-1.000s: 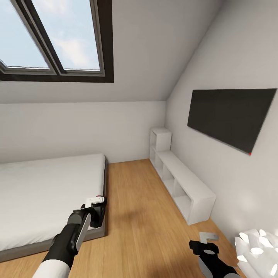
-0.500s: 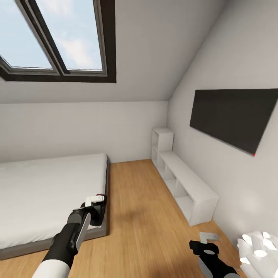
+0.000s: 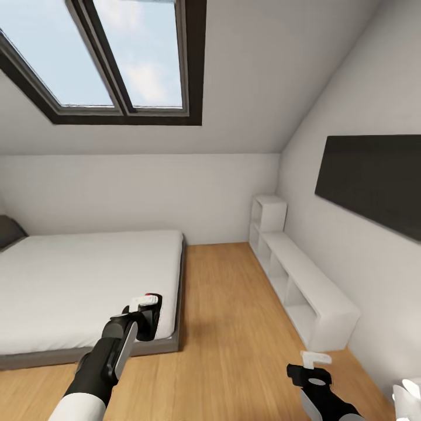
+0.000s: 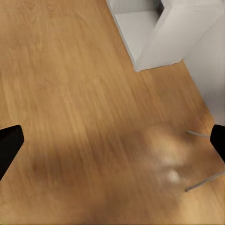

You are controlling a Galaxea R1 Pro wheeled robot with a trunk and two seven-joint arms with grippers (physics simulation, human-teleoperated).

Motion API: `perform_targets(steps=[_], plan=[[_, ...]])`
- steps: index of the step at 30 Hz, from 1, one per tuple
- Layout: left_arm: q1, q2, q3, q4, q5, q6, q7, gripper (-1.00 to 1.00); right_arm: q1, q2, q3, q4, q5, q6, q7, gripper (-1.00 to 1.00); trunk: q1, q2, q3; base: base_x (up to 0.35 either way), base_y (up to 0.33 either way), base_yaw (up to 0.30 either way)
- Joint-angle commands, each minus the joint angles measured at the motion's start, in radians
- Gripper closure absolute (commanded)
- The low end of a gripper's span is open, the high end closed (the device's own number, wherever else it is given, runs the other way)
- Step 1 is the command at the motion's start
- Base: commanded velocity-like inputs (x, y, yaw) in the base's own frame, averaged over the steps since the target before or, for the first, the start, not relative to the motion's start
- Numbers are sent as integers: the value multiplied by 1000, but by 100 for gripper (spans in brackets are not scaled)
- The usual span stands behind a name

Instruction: Attach the digital camera to the camera tripod in the bedroom.

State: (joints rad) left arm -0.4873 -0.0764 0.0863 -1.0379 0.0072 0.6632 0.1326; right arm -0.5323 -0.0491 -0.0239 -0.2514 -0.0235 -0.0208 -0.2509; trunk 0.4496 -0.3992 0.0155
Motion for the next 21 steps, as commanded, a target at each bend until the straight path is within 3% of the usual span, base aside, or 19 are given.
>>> perform_targets(steps=[1, 11, 21], plan=[[-1, -1, 1, -1, 1, 4, 2, 100, 0, 0, -2, 0, -3, -2, -1, -100, 0, -1, 0, 0, 0, 275], [-1, -2, 0, -12, 2, 4, 2, 100, 0, 0, -2, 0, -3, -5, -1, -100, 0, -1, 0, 0, 0, 276], [-1, -14, 0, -84, 2, 11, 2, 100, 0, 1, -1, 4, -5, -39, -1, -100, 0, -1, 0, 0, 0, 280]])
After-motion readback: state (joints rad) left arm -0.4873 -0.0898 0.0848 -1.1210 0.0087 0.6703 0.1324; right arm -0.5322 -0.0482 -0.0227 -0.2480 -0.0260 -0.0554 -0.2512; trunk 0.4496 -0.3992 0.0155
